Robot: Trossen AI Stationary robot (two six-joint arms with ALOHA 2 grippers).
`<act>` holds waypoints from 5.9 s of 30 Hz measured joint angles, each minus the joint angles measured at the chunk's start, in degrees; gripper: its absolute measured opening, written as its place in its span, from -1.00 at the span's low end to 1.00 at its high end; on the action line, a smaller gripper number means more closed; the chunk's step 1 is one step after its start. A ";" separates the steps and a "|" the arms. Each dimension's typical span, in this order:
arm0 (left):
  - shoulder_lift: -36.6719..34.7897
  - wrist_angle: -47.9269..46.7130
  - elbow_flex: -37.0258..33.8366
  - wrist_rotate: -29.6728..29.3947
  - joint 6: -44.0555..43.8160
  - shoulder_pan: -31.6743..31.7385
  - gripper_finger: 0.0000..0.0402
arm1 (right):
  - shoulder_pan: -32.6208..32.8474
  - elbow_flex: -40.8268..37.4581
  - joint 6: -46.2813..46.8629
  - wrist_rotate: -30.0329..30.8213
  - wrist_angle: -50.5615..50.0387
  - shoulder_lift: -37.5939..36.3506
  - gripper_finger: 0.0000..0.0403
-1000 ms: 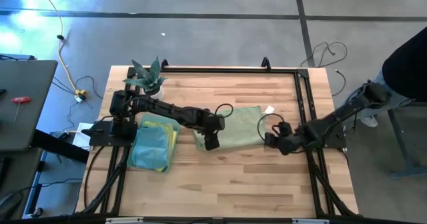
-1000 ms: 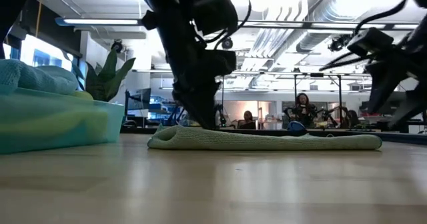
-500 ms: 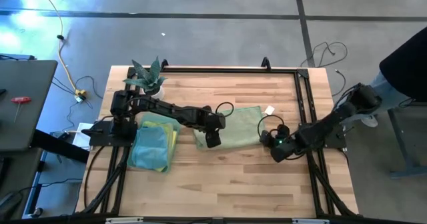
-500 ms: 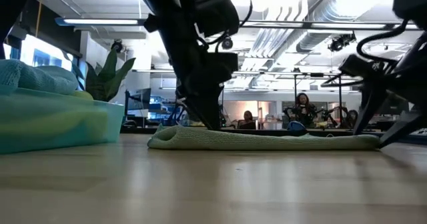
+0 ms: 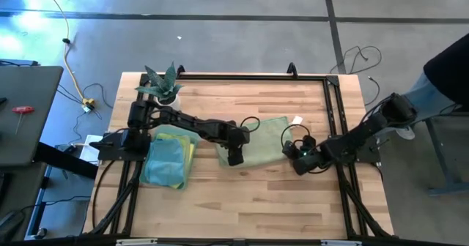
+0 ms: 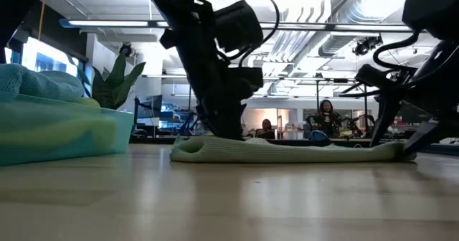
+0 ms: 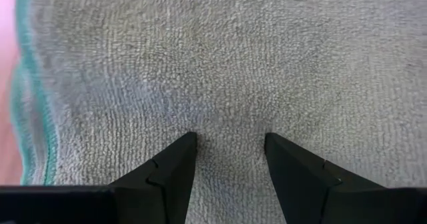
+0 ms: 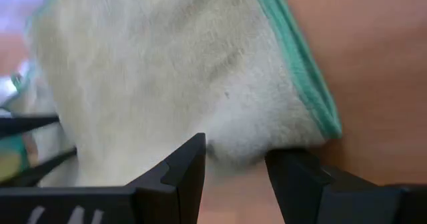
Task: Fold microfiber towels
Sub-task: Fold the green microfiber towel, then put the green microfiber towel into the green bin
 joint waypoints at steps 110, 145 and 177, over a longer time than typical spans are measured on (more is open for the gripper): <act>-27.63 -25.43 17.29 -21.15 -28.15 -25.82 -0.14 | -9.58 51.04 -70.94 -15.06 19.22 40.78 -0.96; -27.63 -35.60 17.29 -20.63 -43.24 -34.61 -0.14 | -21.90 48.32 -108.30 -25.98 -13.06 35.78 -0.04; -27.28 3.86 -14.23 -23.58 -70.73 -22.96 -0.14 | -13.65 15.73 -93.94 -13.46 -1.44 -11.80 -0.04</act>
